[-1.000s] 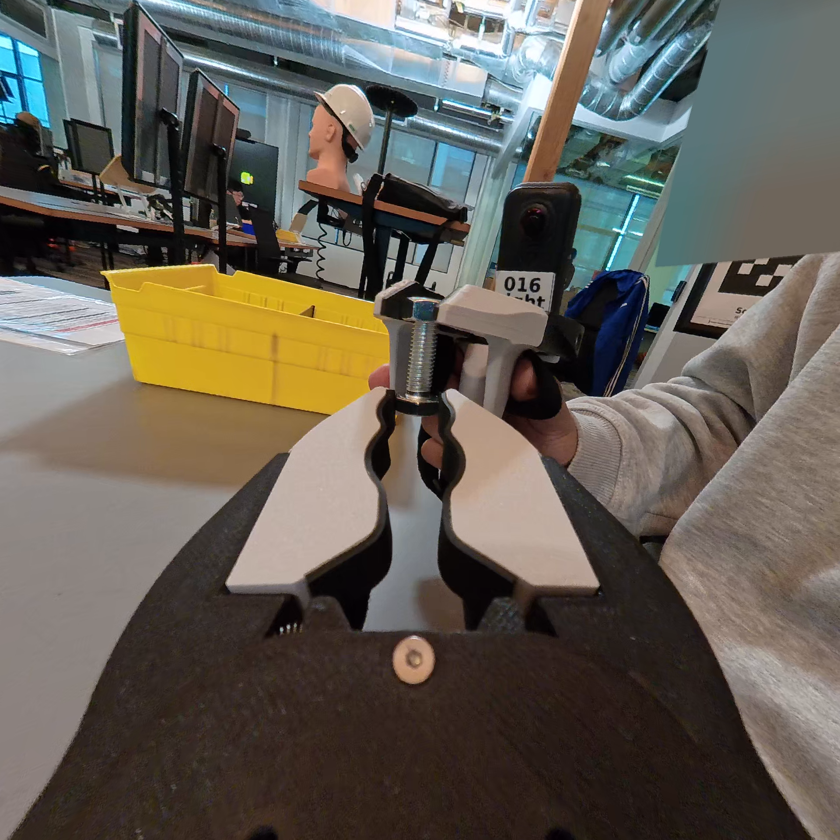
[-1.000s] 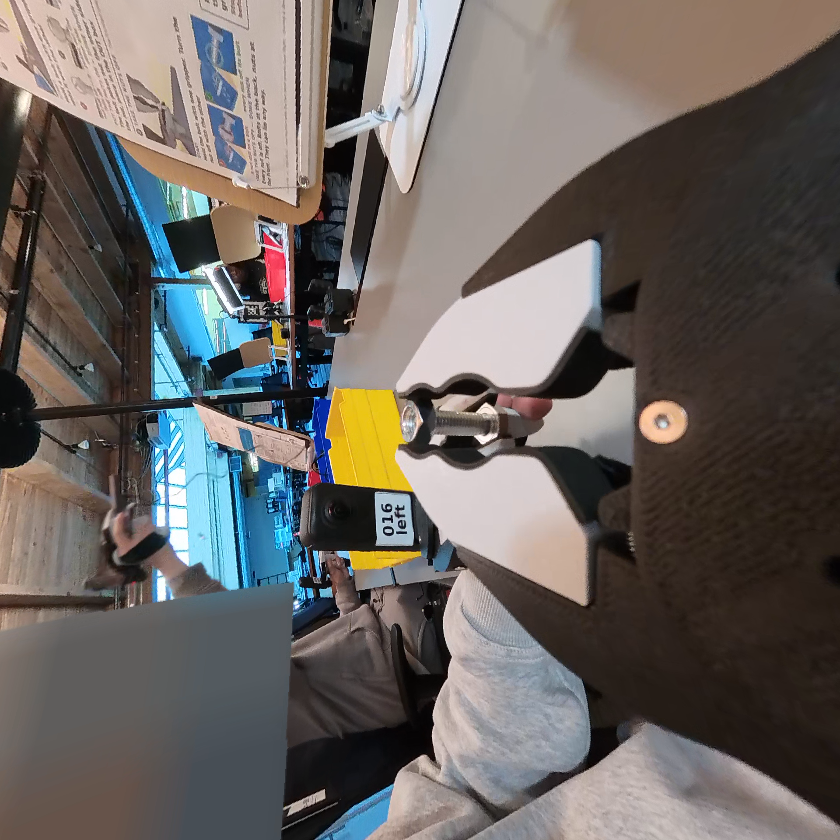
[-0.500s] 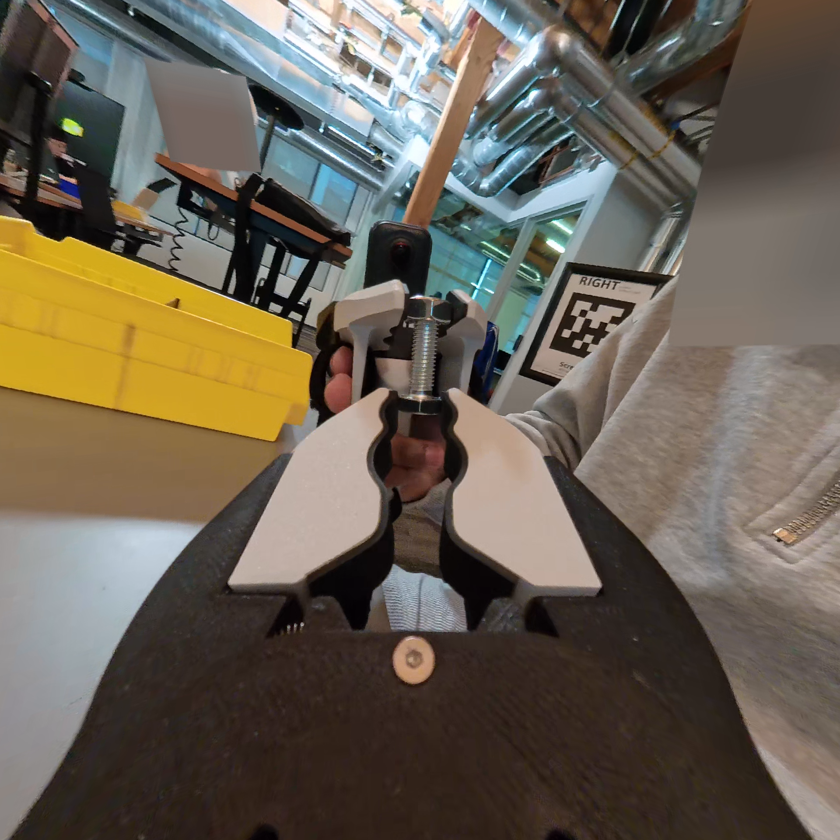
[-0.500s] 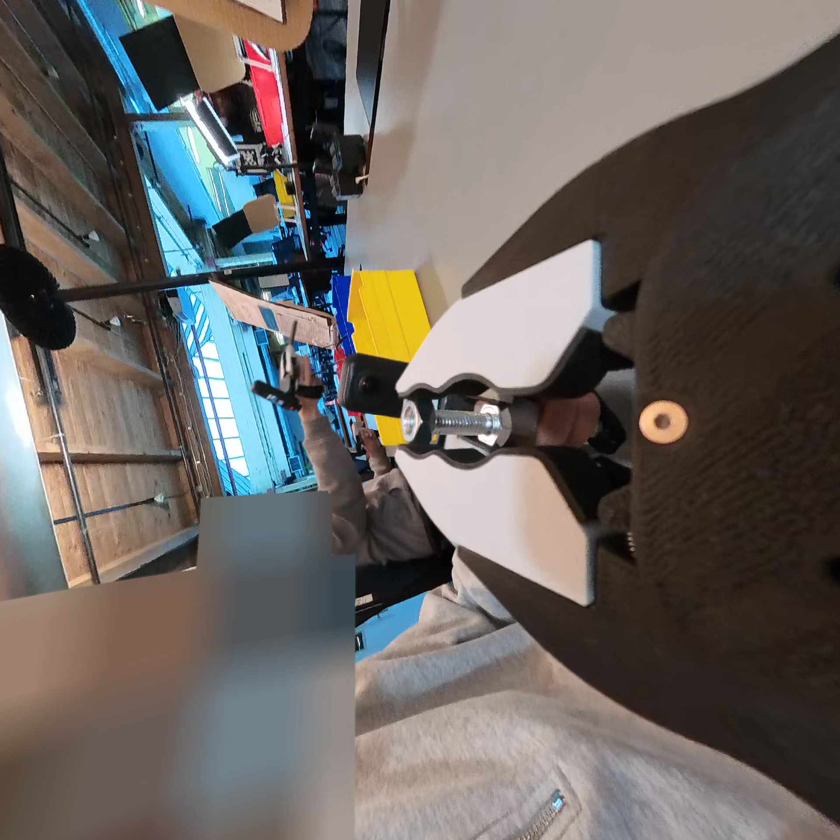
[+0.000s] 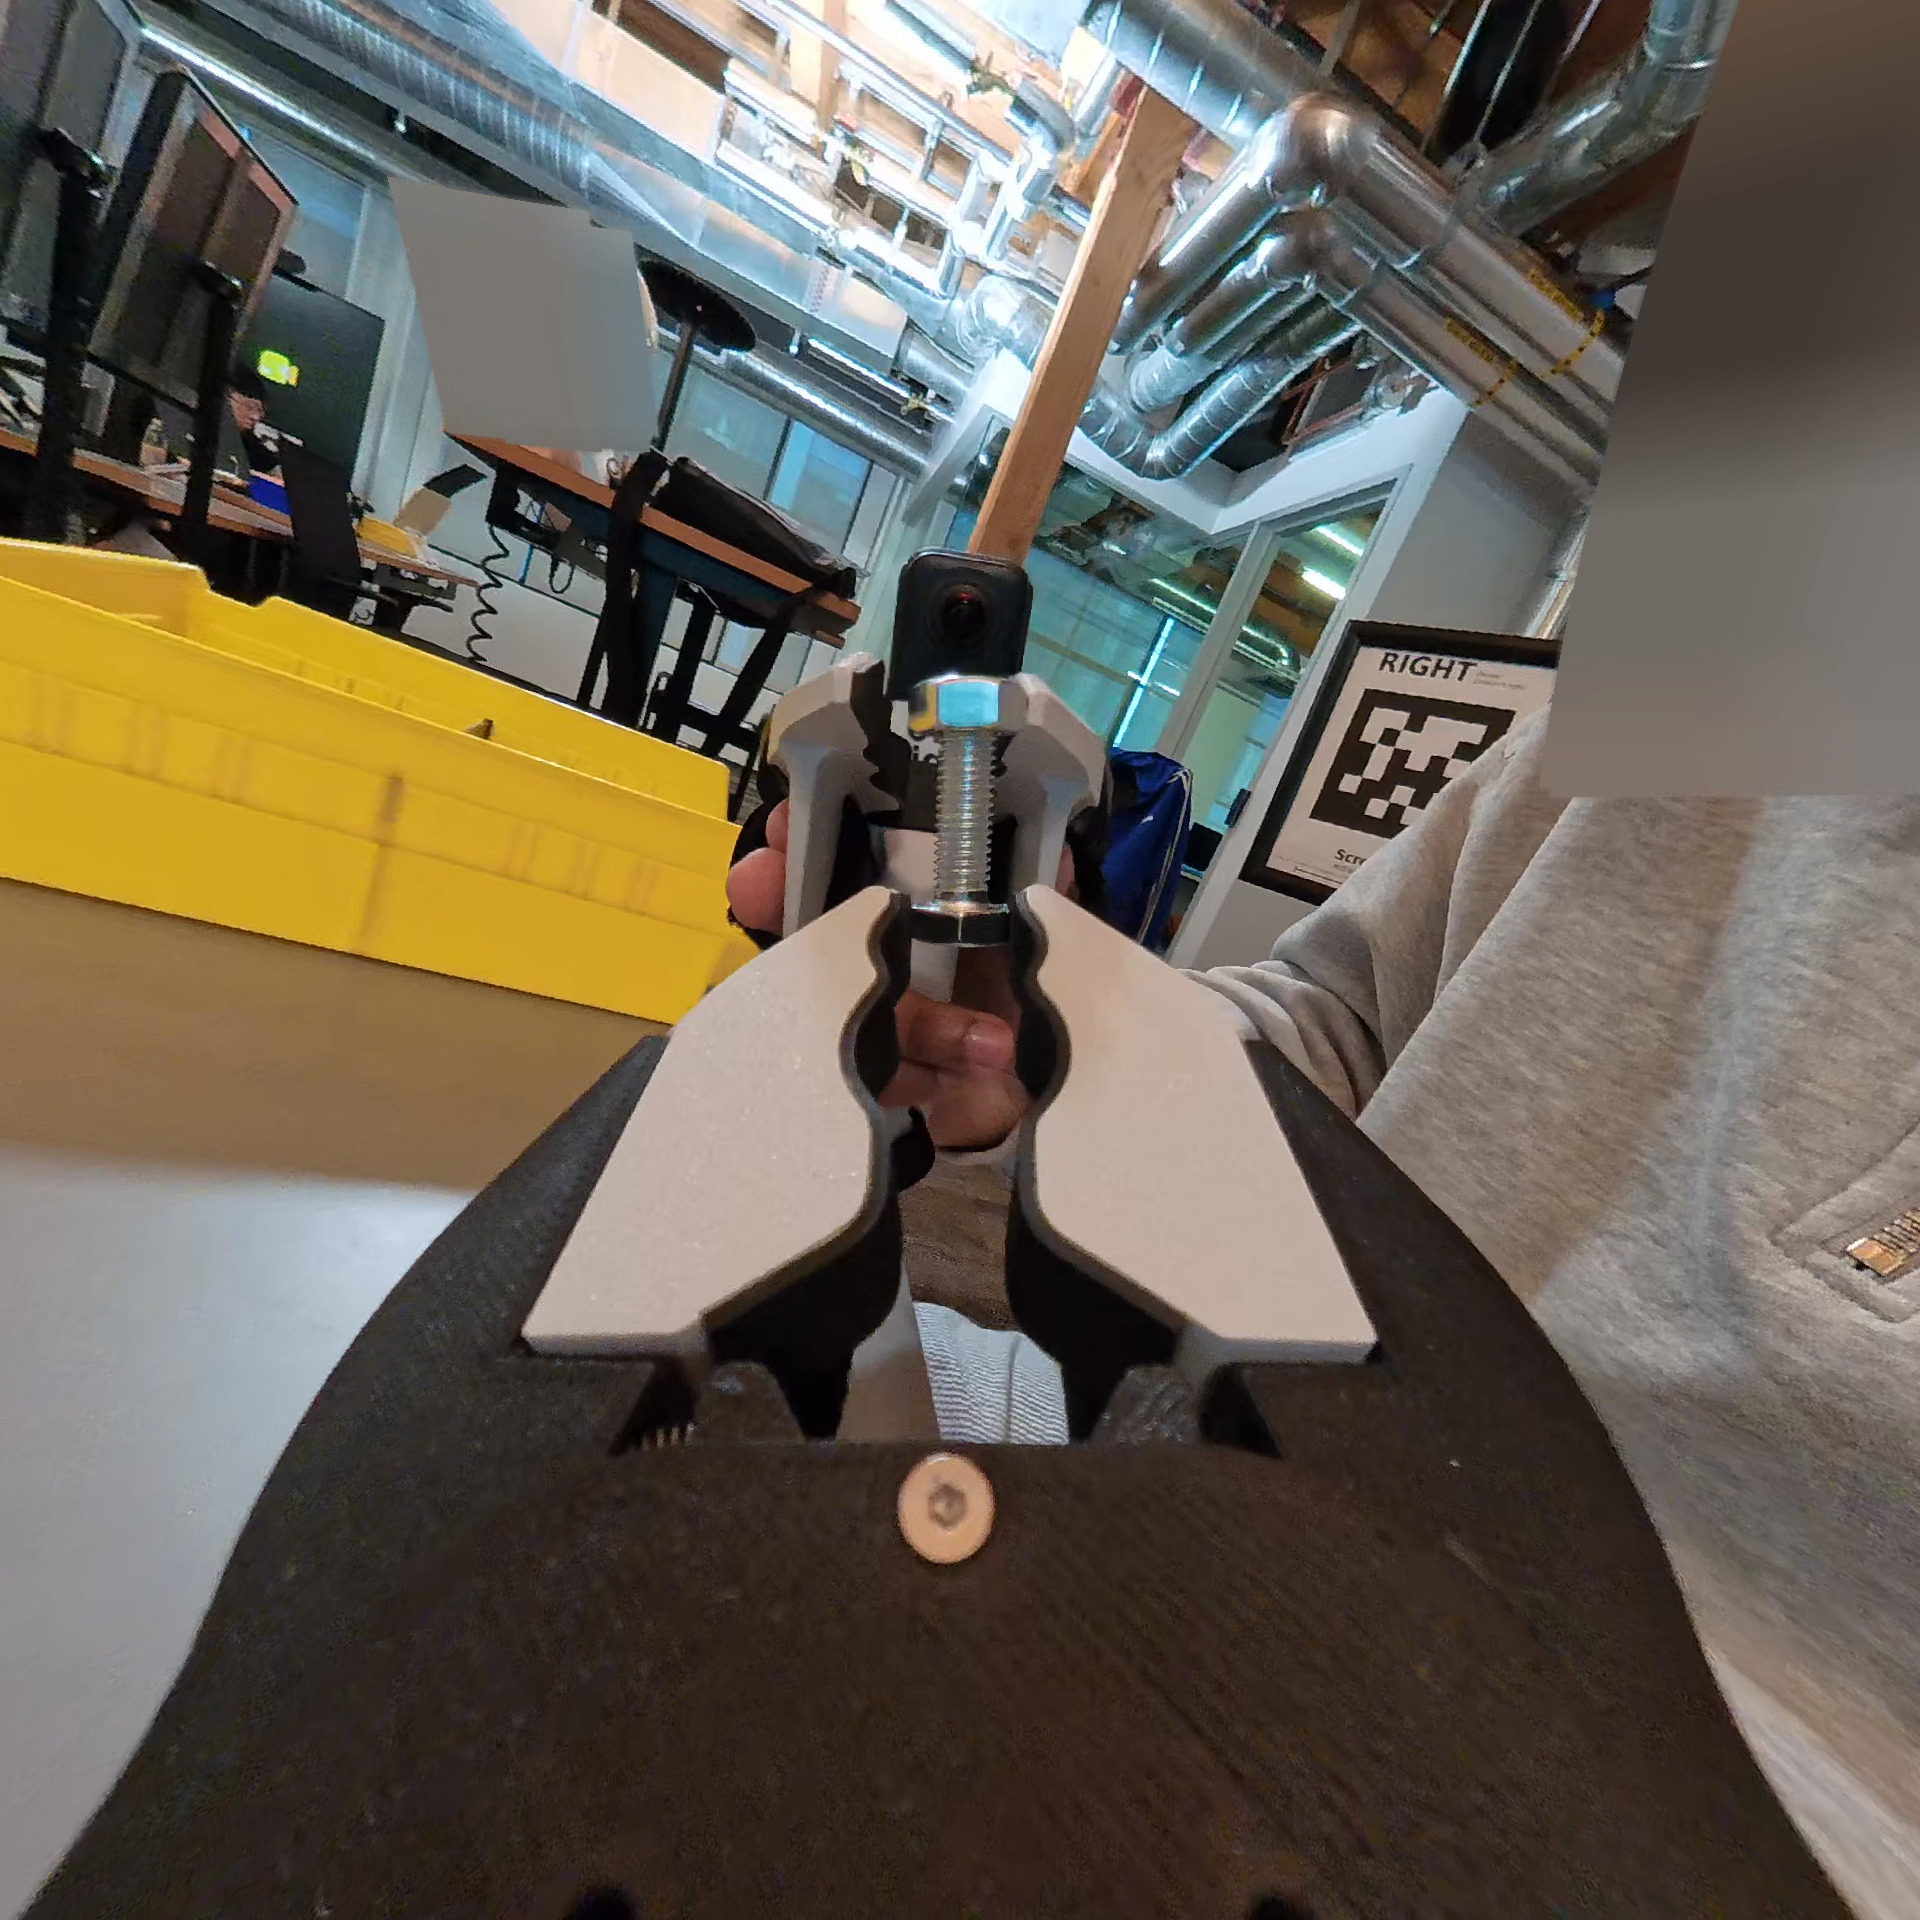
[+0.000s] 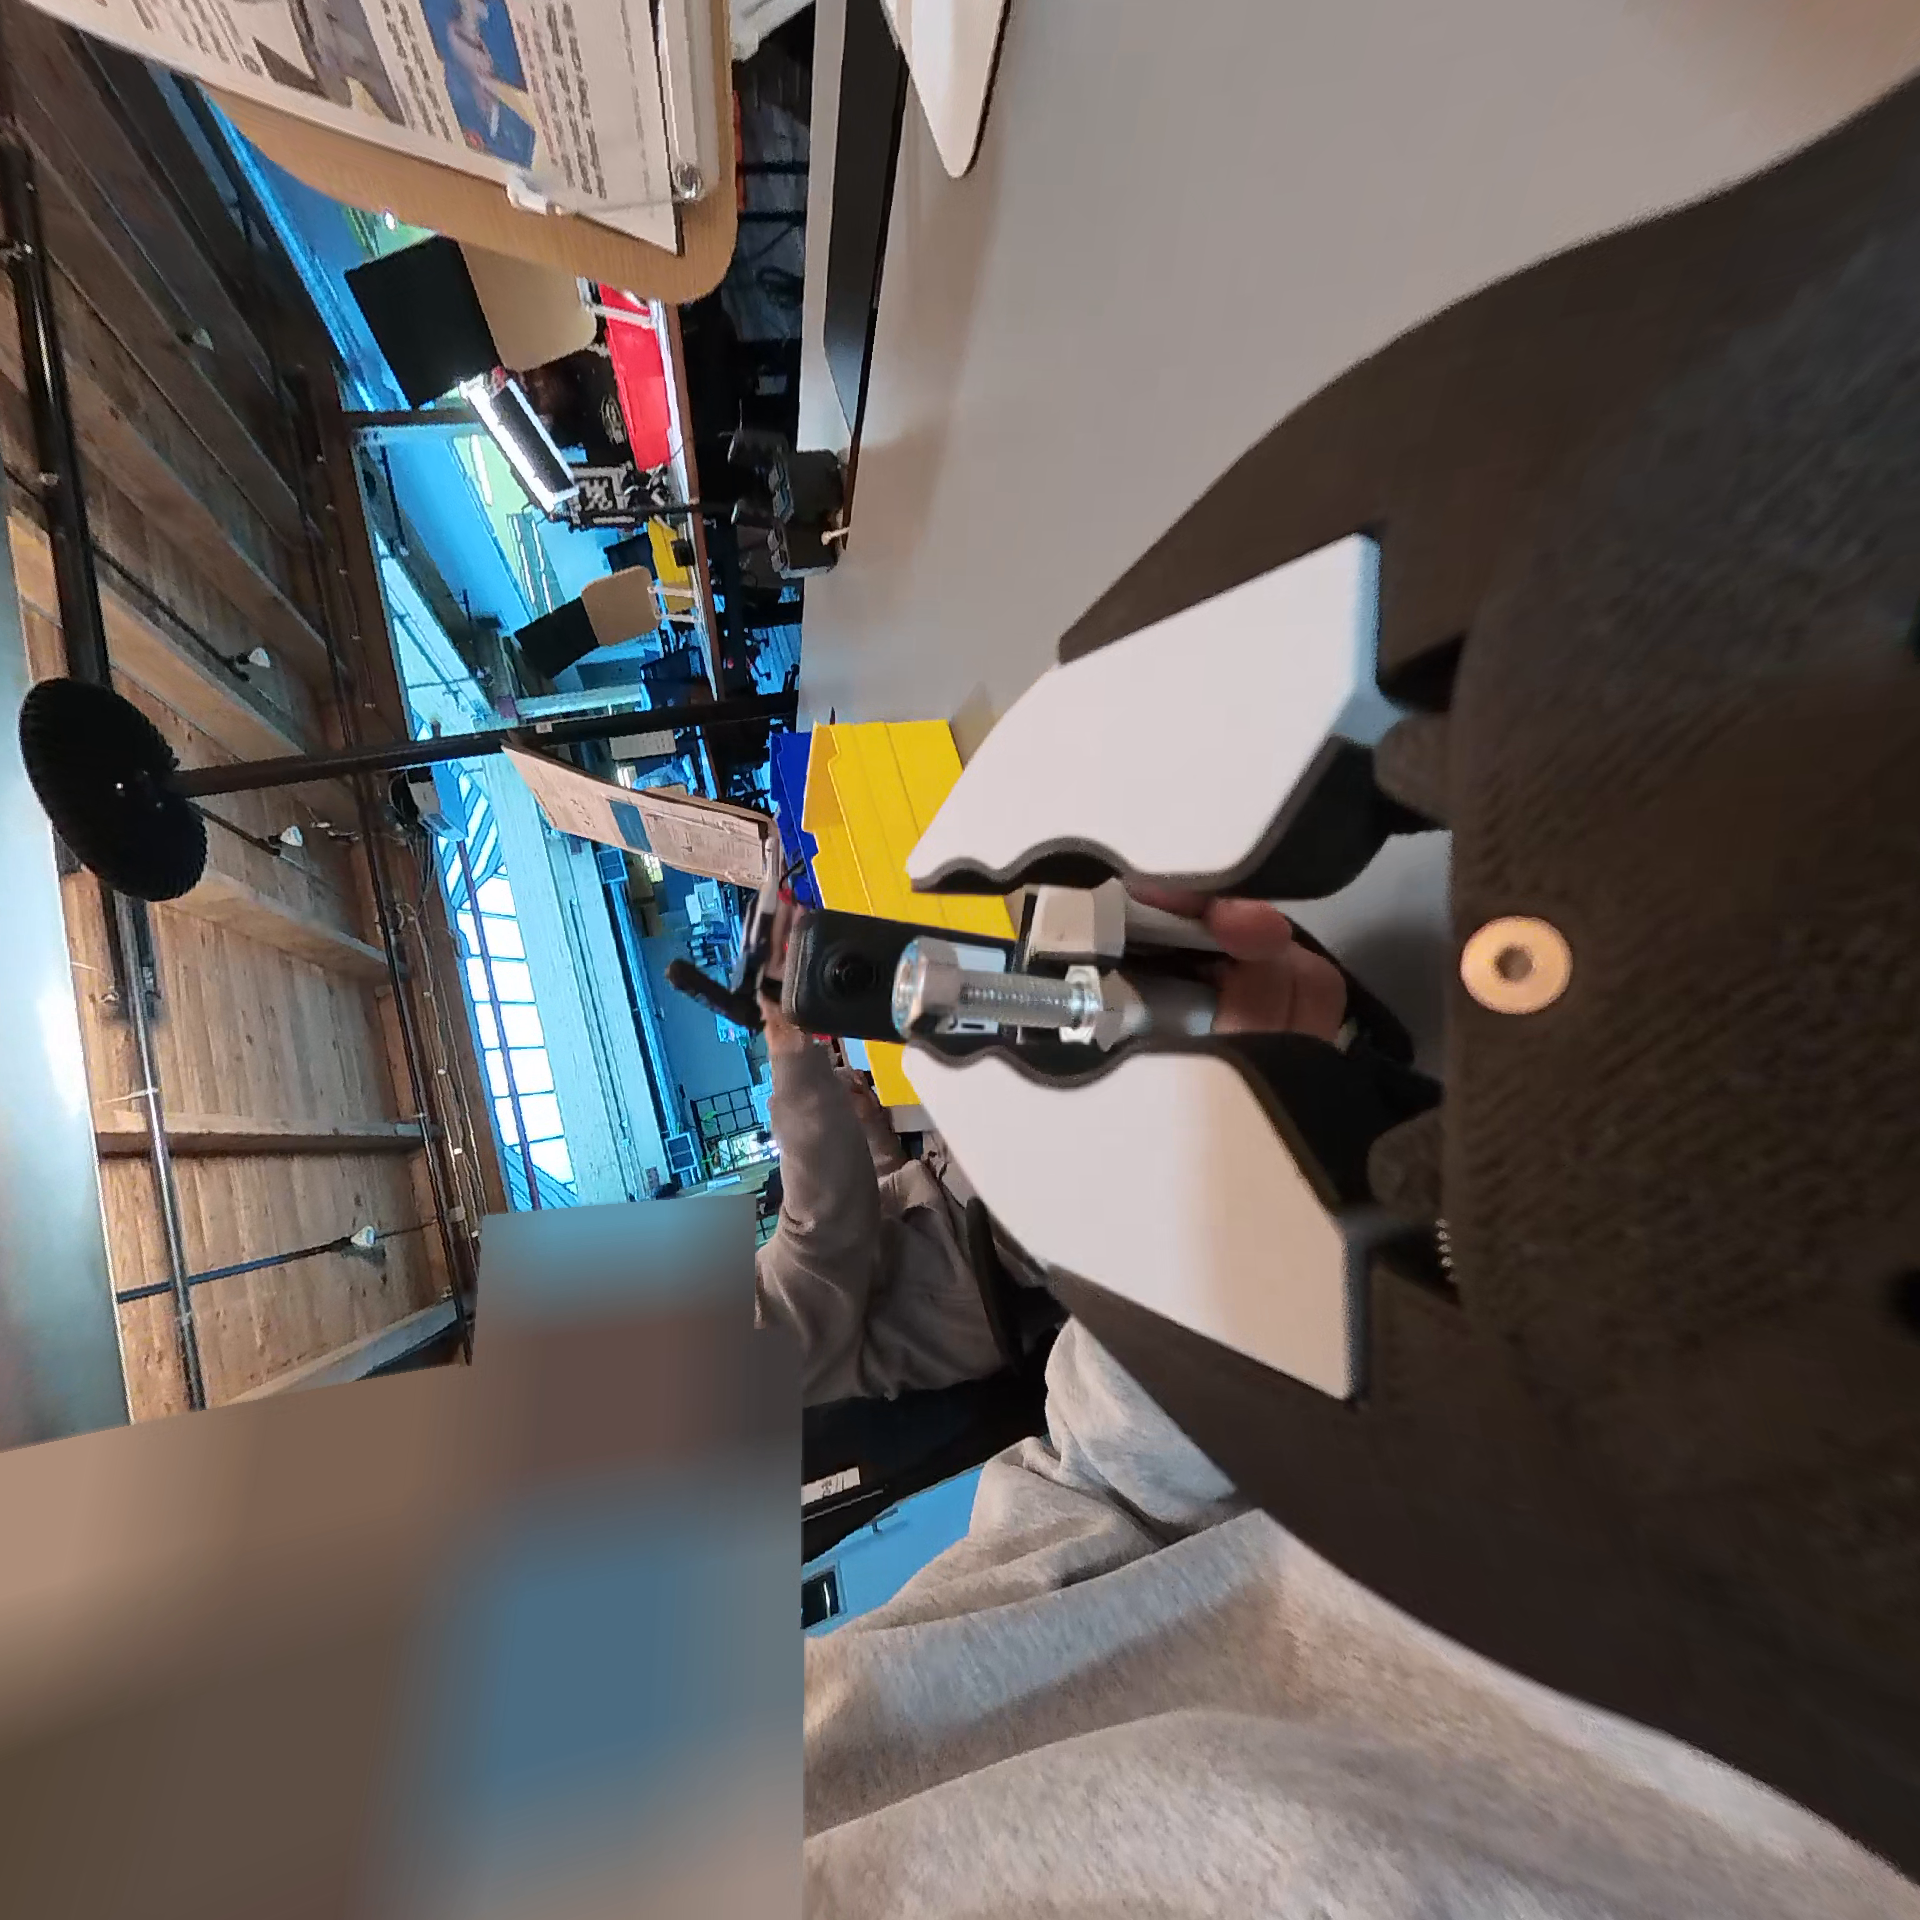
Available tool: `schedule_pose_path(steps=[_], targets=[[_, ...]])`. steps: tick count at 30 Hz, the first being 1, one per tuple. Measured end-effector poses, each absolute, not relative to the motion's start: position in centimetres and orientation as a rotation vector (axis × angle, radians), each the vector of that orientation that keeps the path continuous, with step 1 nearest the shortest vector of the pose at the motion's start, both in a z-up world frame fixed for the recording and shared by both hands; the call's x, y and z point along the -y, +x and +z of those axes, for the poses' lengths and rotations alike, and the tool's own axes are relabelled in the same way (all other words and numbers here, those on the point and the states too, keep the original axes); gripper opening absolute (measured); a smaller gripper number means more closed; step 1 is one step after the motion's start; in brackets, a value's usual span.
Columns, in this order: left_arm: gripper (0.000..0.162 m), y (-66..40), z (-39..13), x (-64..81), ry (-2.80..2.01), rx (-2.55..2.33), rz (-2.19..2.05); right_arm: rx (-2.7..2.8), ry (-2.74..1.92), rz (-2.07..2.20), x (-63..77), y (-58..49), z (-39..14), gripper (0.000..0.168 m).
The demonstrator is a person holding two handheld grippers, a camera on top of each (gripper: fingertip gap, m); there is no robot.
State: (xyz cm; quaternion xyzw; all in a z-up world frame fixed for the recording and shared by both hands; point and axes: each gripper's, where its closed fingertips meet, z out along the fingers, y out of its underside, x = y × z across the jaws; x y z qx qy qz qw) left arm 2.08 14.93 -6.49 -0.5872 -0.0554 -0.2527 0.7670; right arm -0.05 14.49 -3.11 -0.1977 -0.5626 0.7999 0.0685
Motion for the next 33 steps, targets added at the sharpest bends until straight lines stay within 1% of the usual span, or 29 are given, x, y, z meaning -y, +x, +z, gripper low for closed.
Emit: schedule_pose_path(steps=[3,4,6,10,11,15,19,23,28,33], targets=[[0.019,1.7,-6.3,-14.7,-1.256,0.133,-0.548,1.67,-0.623,2.383,-15.0,-0.4,-3.2,0.012],[0.019,1.7,-6.1,-14.6,-1.247,0.133,-0.548,1.662,-0.632,2.371,-15.2,-0.6,-3.2,0.01],[0.019,1.5,-6.0,-14.6,-1.243,0.14,-0.533,1.657,-0.631,2.378,-15.4,-0.6,-3.1,0.012],[0.019,1.0,-6.2,-14.7,-1.248,0.163,-0.492,1.644,-0.616,2.389,-15.1,-0.3,-2.8,0.022],[0.019,0.8,-6.3,-14.7,-1.254,0.172,-0.469,1.644,-0.618,2.386,-15.0,-0.3,-2.8,0.023],[0.019,0.0,-6.9,-15.0,-1.3,0.196,-0.368,1.663,-0.631,2.308,-14.6,-0.5,-3.3,0.019],[0.019,0.2,-7.1,-15.2,-1.317,0.189,-0.35,1.666,-0.638,2.288,-14.3,-0.6,-3.4,0.024],[0.019,0.4,-7.4,-15.4,-1.346,0.173,-0.33,1.687,-0.647,2.276,-14.1,-0.7,-3.7,0.025],[0.019,1.0,-7.8,-15.8,-1.38,0.146,-0.322,1.72,-0.641,2.239,-13.9,-0.7,-4.0,0.018],[0.019,1.2,-7.8,-15.8,-1.378,0.139,-0.33,1.711,-0.644,2.253,-14.2,-0.7,-3.8,0.018]])
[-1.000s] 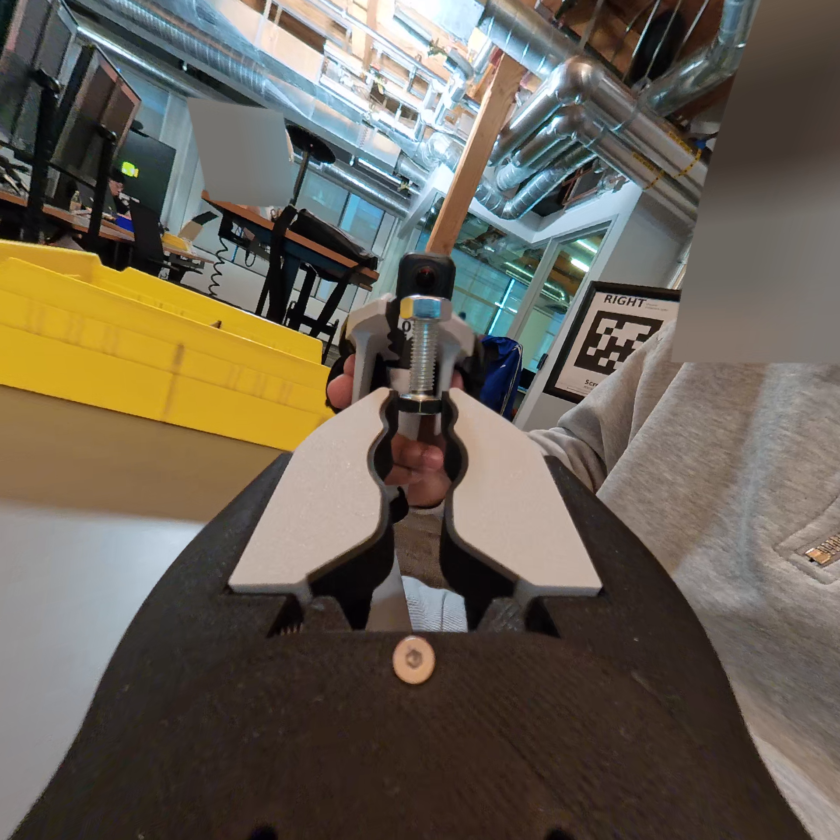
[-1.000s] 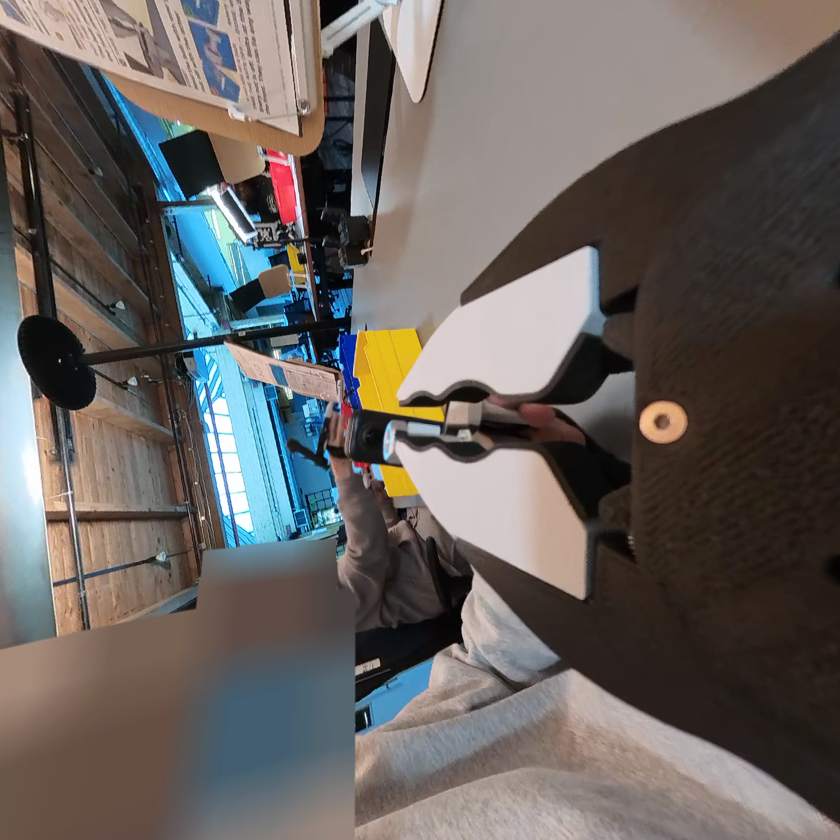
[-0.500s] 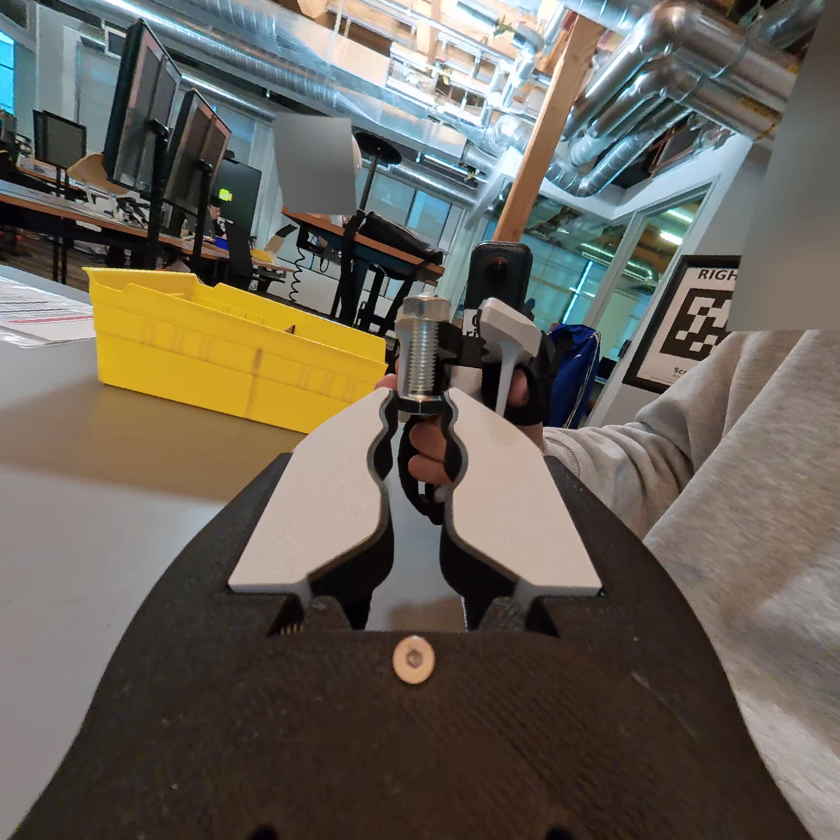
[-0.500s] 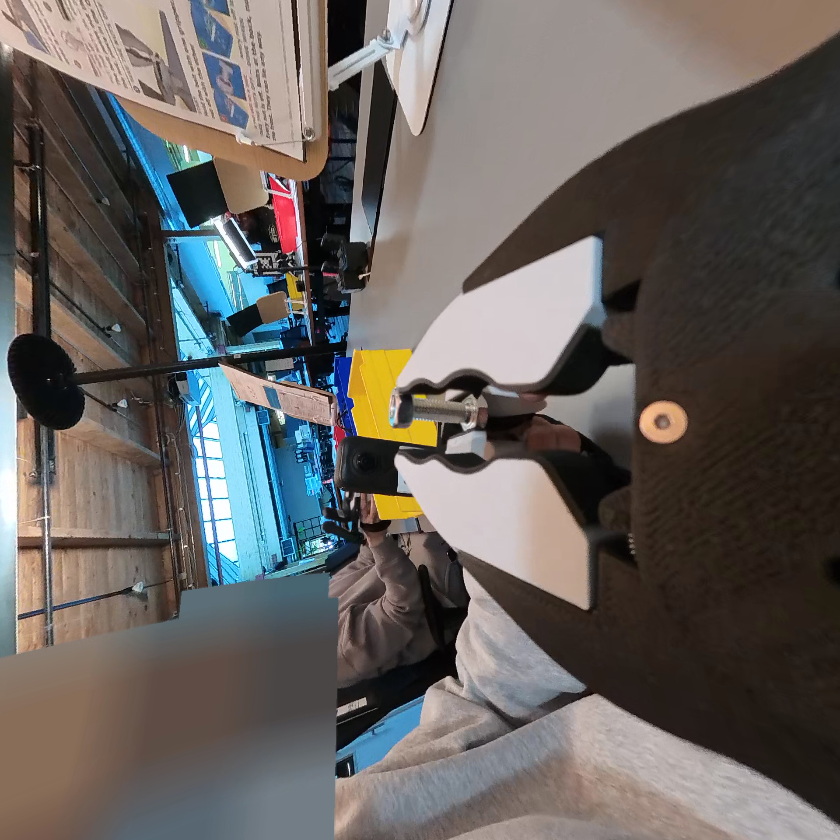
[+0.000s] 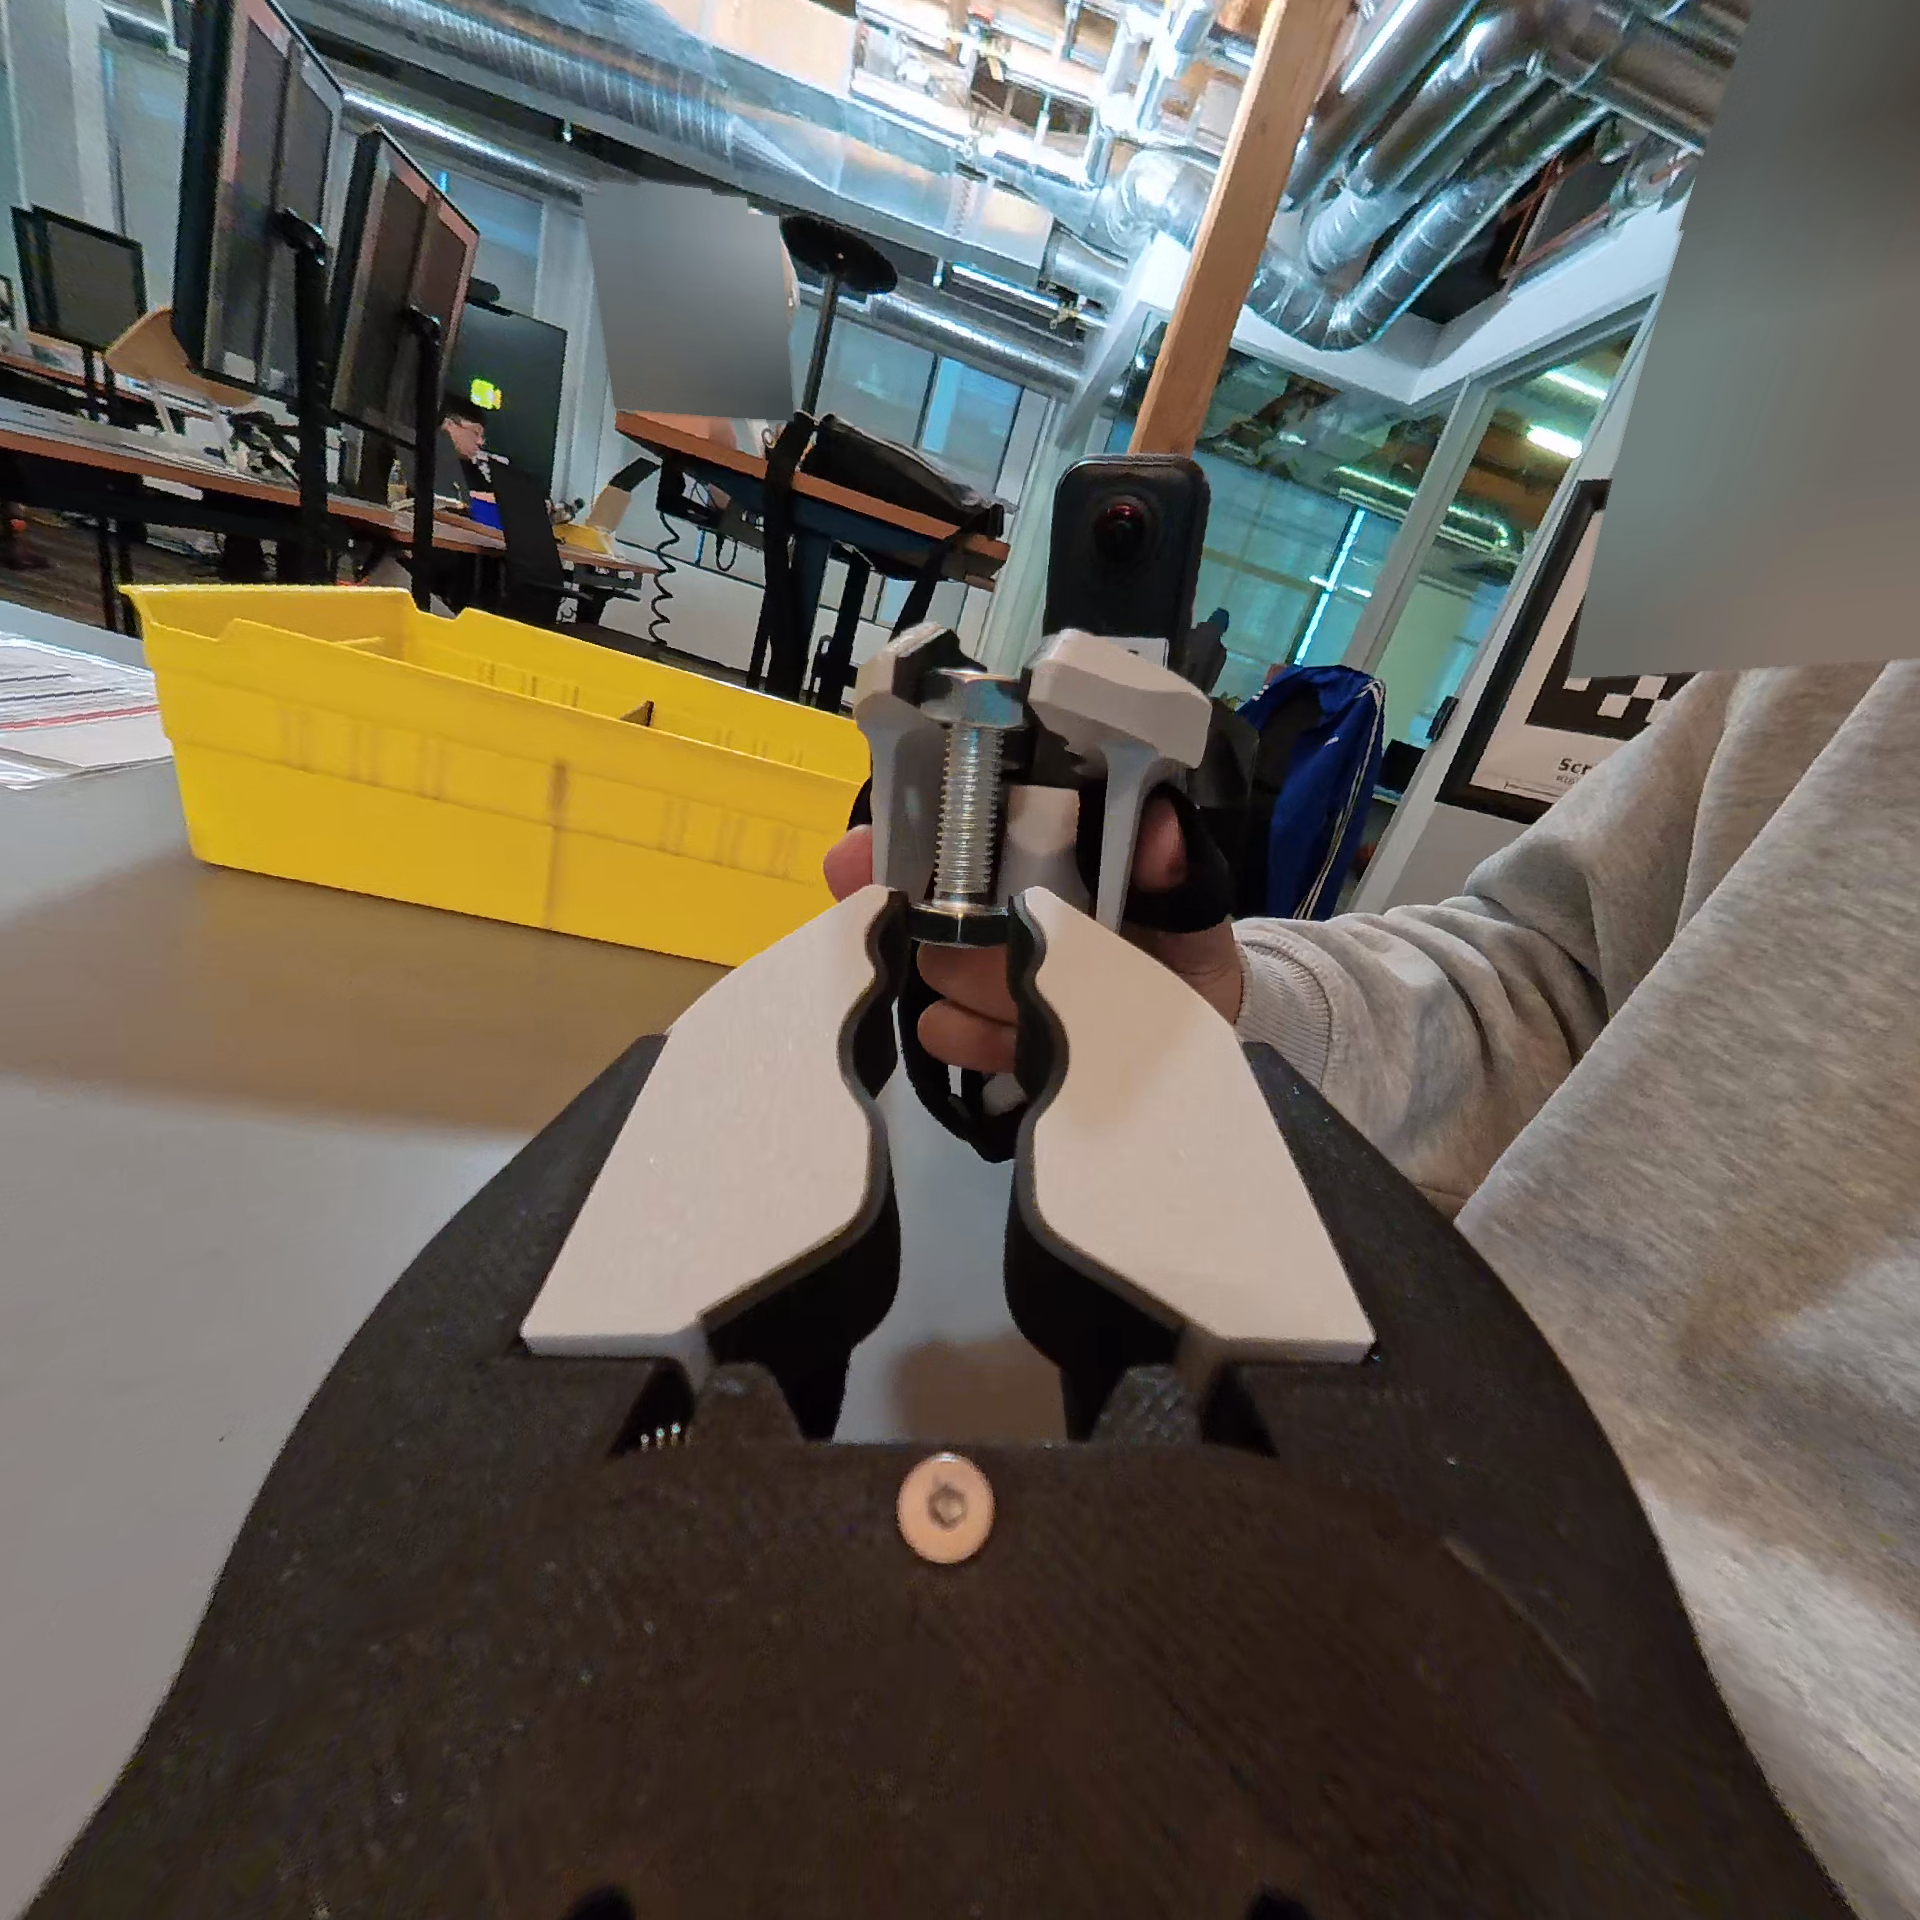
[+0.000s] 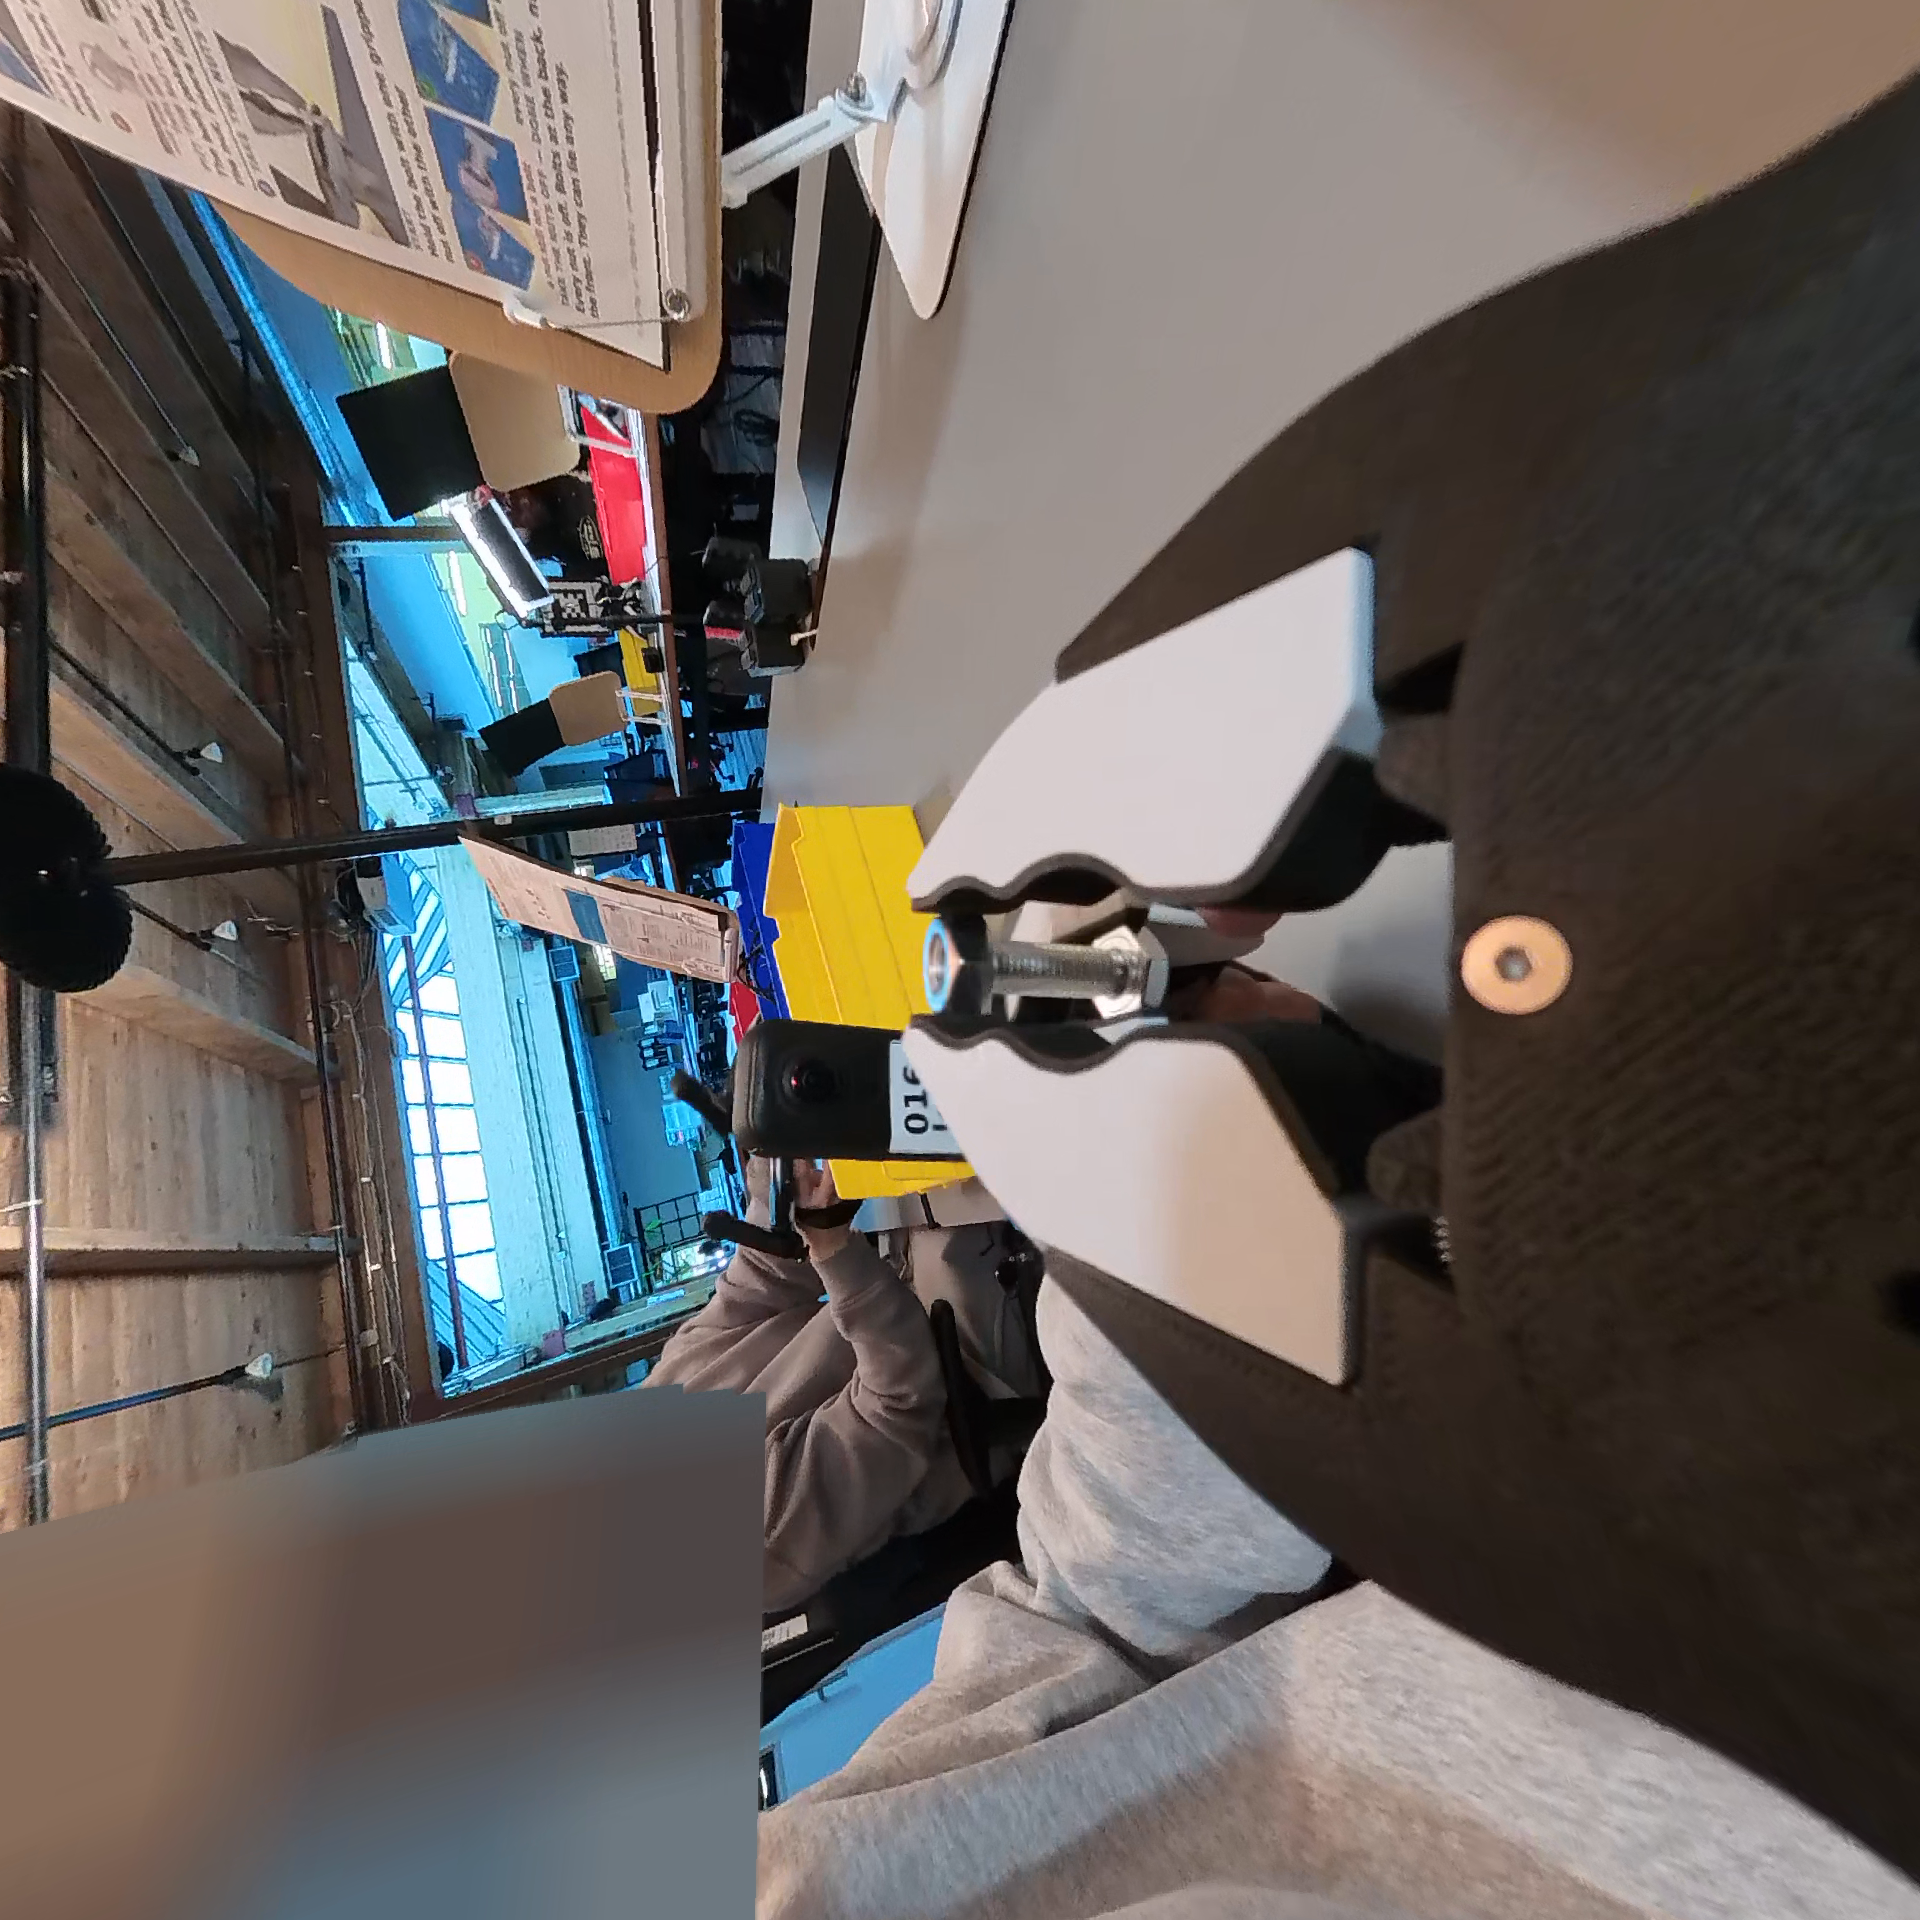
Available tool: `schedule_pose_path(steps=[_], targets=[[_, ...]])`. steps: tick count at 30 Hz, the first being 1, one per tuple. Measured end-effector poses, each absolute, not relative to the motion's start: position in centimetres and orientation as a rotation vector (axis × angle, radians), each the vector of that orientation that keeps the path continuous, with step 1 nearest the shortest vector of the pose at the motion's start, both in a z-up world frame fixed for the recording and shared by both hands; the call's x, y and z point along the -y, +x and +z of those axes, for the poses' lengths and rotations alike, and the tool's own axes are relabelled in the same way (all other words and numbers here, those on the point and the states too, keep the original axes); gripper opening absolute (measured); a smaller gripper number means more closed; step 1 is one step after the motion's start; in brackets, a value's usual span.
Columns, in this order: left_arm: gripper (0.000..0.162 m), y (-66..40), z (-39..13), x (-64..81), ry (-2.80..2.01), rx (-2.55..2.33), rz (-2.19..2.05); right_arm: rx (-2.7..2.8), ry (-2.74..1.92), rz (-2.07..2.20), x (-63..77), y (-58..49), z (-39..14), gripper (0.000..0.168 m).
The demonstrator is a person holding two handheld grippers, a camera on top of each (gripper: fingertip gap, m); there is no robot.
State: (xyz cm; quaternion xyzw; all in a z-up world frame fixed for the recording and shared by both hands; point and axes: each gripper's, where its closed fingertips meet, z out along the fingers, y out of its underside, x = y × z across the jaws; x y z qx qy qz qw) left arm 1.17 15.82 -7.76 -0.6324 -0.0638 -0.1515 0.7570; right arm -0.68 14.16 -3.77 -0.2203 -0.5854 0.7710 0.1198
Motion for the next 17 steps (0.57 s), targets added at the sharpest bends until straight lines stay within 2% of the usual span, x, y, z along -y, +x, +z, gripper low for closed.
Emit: schedule_pose_path(steps=[8,14,17], targets=[[0.019,1.2,-7.8,-15.8,-1.376,0.139,-0.337,1.5,-0.706,2.298,-18.2,-1.1,0.0,0.018],[0.019,1.1,-7.8,-15.8,-1.373,0.144,-0.34,1.433,-0.761,1.741,-29.5,-2.7,4.8,0.018],[0.019,1.2,-7.9,-15.9,-1.377,0.144,-0.342,1.571,-1.023,1.391,-37.0,-4.7,1.1,0.018]])
